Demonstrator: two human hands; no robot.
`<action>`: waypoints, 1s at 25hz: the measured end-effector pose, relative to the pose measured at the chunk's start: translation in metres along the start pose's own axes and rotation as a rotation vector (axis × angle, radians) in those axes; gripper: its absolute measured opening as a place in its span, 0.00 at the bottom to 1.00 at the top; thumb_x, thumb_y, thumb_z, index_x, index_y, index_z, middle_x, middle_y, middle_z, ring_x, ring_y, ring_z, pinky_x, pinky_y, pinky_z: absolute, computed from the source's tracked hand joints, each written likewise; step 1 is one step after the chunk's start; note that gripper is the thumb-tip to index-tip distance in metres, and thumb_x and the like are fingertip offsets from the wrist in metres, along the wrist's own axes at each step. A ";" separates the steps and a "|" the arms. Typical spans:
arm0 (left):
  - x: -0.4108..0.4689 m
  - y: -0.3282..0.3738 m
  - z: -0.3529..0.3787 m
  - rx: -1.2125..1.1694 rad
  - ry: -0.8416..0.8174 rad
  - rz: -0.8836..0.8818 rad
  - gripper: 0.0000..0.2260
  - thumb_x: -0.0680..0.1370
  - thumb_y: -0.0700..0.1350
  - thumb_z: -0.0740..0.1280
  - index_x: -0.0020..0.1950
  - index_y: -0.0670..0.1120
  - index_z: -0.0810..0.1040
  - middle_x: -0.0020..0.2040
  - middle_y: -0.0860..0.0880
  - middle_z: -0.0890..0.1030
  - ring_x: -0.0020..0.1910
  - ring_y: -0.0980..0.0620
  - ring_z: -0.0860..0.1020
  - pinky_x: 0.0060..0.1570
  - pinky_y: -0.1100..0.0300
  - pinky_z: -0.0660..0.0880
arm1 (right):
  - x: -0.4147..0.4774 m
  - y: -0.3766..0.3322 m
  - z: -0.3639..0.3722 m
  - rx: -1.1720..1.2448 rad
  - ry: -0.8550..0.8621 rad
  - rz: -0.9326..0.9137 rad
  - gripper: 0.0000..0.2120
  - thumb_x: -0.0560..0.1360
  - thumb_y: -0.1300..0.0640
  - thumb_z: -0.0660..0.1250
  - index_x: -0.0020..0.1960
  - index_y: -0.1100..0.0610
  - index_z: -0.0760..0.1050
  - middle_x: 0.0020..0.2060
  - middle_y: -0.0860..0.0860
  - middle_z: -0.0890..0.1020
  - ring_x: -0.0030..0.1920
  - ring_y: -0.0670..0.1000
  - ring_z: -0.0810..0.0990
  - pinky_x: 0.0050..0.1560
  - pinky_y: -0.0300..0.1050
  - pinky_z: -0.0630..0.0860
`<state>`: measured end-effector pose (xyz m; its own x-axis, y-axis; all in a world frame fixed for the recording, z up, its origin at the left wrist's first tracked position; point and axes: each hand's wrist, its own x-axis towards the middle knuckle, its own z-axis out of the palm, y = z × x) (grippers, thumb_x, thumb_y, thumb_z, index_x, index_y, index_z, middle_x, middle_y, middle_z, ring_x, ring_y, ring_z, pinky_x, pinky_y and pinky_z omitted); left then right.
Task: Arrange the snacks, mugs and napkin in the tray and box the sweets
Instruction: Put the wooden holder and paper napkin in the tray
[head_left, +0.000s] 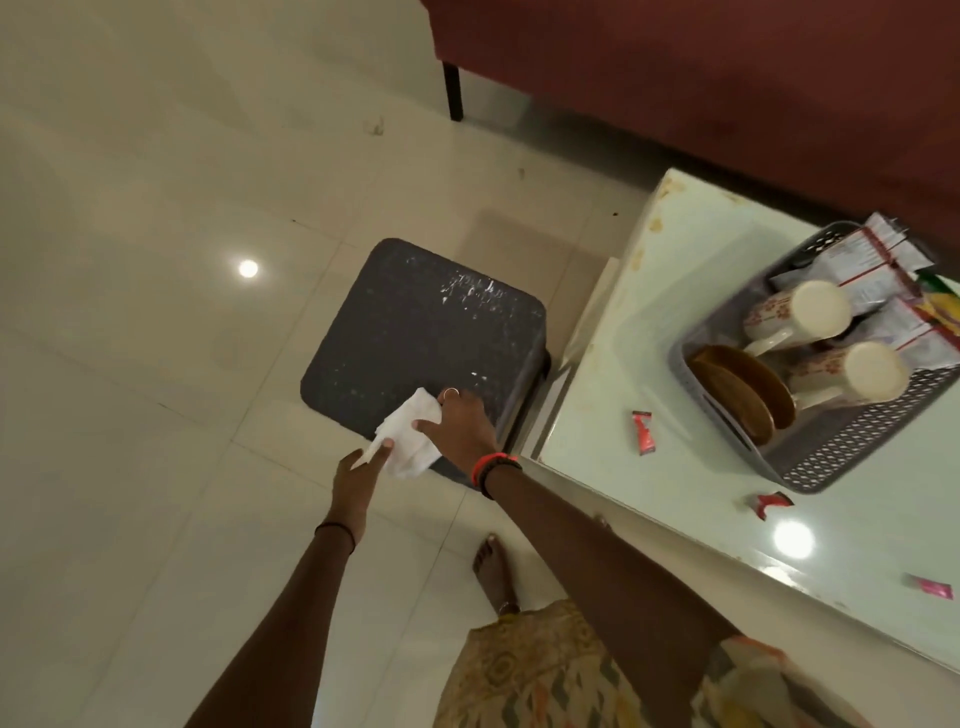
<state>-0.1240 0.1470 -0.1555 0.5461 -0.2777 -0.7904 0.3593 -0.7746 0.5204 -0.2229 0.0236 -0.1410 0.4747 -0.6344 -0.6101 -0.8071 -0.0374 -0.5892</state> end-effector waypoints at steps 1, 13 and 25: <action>0.002 0.001 0.002 -0.011 -0.002 0.017 0.11 0.75 0.55 0.66 0.39 0.48 0.75 0.38 0.47 0.76 0.40 0.48 0.72 0.42 0.58 0.72 | 0.000 -0.002 0.003 -0.019 0.019 0.006 0.23 0.73 0.50 0.69 0.61 0.62 0.70 0.59 0.60 0.76 0.61 0.59 0.73 0.58 0.55 0.75; -0.011 0.011 -0.008 -0.090 -0.137 0.051 0.20 0.74 0.50 0.69 0.63 0.44 0.73 0.58 0.45 0.78 0.57 0.45 0.76 0.52 0.54 0.76 | -0.004 0.005 -0.014 0.190 -0.035 0.124 0.09 0.70 0.60 0.70 0.43 0.57 0.70 0.41 0.52 0.76 0.43 0.51 0.74 0.43 0.44 0.72; -0.068 0.105 0.103 -0.058 -0.481 0.043 0.14 0.74 0.42 0.69 0.59 0.42 0.77 0.54 0.43 0.81 0.53 0.45 0.79 0.49 0.53 0.78 | -0.080 0.082 -0.131 1.027 0.162 0.366 0.12 0.73 0.64 0.69 0.54 0.58 0.71 0.56 0.61 0.78 0.57 0.60 0.78 0.57 0.54 0.77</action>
<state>-0.2015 0.0255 -0.0802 0.1545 -0.5503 -0.8206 0.3929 -0.7278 0.5621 -0.3731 -0.0297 -0.0715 0.1544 -0.5724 -0.8053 -0.1779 0.7856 -0.5926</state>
